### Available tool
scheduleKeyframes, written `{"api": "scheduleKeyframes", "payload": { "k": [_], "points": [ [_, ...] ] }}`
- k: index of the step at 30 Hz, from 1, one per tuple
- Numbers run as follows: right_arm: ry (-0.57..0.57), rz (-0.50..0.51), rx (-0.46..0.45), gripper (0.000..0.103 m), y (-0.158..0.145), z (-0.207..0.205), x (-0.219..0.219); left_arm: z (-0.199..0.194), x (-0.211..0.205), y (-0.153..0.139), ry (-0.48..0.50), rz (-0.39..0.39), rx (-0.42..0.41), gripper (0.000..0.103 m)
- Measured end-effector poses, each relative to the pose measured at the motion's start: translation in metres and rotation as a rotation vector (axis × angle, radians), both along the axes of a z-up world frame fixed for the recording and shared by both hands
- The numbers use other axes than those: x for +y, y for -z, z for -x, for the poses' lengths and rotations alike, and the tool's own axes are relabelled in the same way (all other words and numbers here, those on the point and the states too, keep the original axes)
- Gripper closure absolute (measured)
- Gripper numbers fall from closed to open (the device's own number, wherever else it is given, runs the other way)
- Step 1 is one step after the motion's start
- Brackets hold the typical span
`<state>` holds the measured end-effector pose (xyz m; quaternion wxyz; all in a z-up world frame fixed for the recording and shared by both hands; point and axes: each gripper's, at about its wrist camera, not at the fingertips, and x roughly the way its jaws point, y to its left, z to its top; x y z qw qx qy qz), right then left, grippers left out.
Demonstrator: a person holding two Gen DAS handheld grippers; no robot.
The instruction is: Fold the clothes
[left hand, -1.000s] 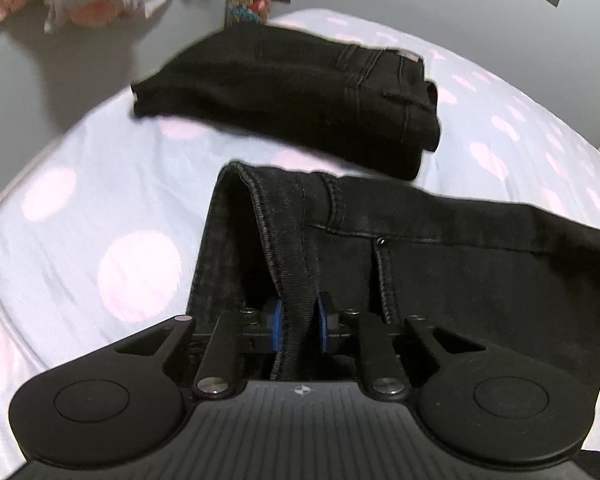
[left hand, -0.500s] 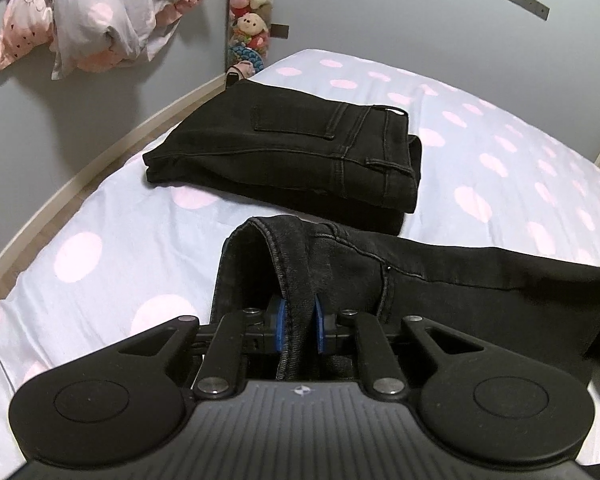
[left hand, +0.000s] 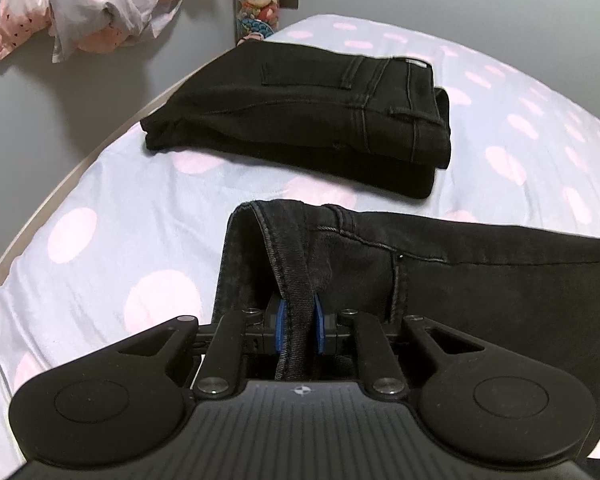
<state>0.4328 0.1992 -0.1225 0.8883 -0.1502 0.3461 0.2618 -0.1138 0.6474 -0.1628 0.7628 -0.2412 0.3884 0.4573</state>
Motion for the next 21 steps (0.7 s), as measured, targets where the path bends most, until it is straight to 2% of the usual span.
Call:
{"api": "scheduleKeyframes", "payload": {
  "k": [1, 3, 7, 12, 14, 16, 18, 20, 21],
  "points": [
    [-0.003, -0.008, 0.005, 0.041, 0.006, -0.005, -0.002, -0.002, 0.000, 0.003, 0.001, -0.002, 0.010, 0.085],
    [-0.008, -0.025, 0.015, 0.038, 0.017, -0.014, -0.005, -0.004, 0.001, 0.008, 0.001, -0.002, 0.025, 0.085],
    [-0.017, -0.060, 0.040, 0.038, 0.040, -0.033, -0.008, -0.003, 0.002, 0.015, -0.005, 0.006, 0.027, 0.085],
    [-0.007, -0.116, 0.125, 0.040, 0.074, -0.065, 0.013, -0.006, 0.000, 0.018, -0.009, -0.001, 0.047, 0.085],
    [0.010, -0.114, 0.164, 0.050, 0.085, -0.073, 0.020, -0.006, 0.000, 0.017, -0.017, 0.000, 0.048, 0.085],
    [0.027, -0.121, 0.198, 0.080, 0.088, -0.078, 0.022, -0.006, -0.001, 0.013, -0.020, -0.004, 0.044, 0.085],
    [0.036, -0.147, 0.188, 0.086, 0.080, -0.077, 0.018, -0.006, -0.003, 0.009, -0.019, -0.017, 0.040, 0.086],
    [0.049, -0.157, 0.125, 0.091, 0.062, -0.071, 0.012, -0.003, -0.007, 0.001, -0.015, -0.032, 0.024, 0.086],
    [0.056, -0.163, 0.090, 0.099, 0.051, -0.067, 0.008, 0.000, -0.009, -0.003, -0.014, -0.037, 0.011, 0.086]
  ]
}}
